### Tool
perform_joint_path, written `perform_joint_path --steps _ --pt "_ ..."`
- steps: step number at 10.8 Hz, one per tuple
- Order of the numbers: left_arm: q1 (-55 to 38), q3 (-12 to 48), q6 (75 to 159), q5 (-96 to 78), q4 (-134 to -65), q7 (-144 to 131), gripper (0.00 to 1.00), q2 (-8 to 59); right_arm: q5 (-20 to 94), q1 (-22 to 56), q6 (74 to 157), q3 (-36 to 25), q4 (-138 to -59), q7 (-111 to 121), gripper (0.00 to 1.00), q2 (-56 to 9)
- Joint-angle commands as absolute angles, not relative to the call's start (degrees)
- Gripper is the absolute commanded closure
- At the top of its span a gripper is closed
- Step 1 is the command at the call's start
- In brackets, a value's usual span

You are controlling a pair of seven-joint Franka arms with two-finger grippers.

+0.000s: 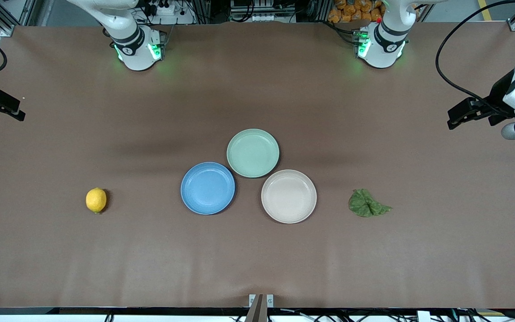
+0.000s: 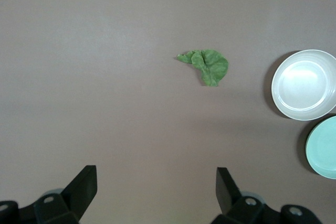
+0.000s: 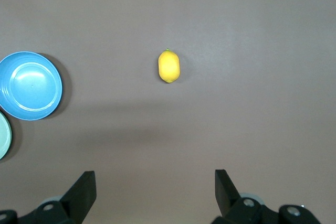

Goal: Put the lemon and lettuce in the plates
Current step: 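Reach the right gripper to the lemon while the left gripper reaches the lettuce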

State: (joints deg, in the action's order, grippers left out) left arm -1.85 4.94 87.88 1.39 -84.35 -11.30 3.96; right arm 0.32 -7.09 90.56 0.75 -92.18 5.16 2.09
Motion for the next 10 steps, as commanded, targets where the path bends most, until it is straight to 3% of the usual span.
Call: perform_joint_path --steps 1,4,6,10 --pt "-2.11 4.75 87.28 2.55 -83.93 -9.93 0.0 3.87 -0.18 -7.12 90.35 0.88 -91.32 5.63 0.0 1.76" --pt "-1.32 4.66 87.62 2.47 -83.94 -9.93 0.0 7.1 -0.18 -7.21 90.35 0.88 -91.41 5.63 0.0 1.76" --pt "-2.1 4.75 92.25 2.46 -85.16 -10.02 0.0 10.52 -0.18 -7.21 90.44 0.79 -91.58 5.71 0.0 1.58" --pt "-3.86 4.75 103.59 2.99 -86.04 -11.42 0.0 23.69 -0.18 -7.65 93.41 0.7 -91.84 5.71 0.0 -2.97"
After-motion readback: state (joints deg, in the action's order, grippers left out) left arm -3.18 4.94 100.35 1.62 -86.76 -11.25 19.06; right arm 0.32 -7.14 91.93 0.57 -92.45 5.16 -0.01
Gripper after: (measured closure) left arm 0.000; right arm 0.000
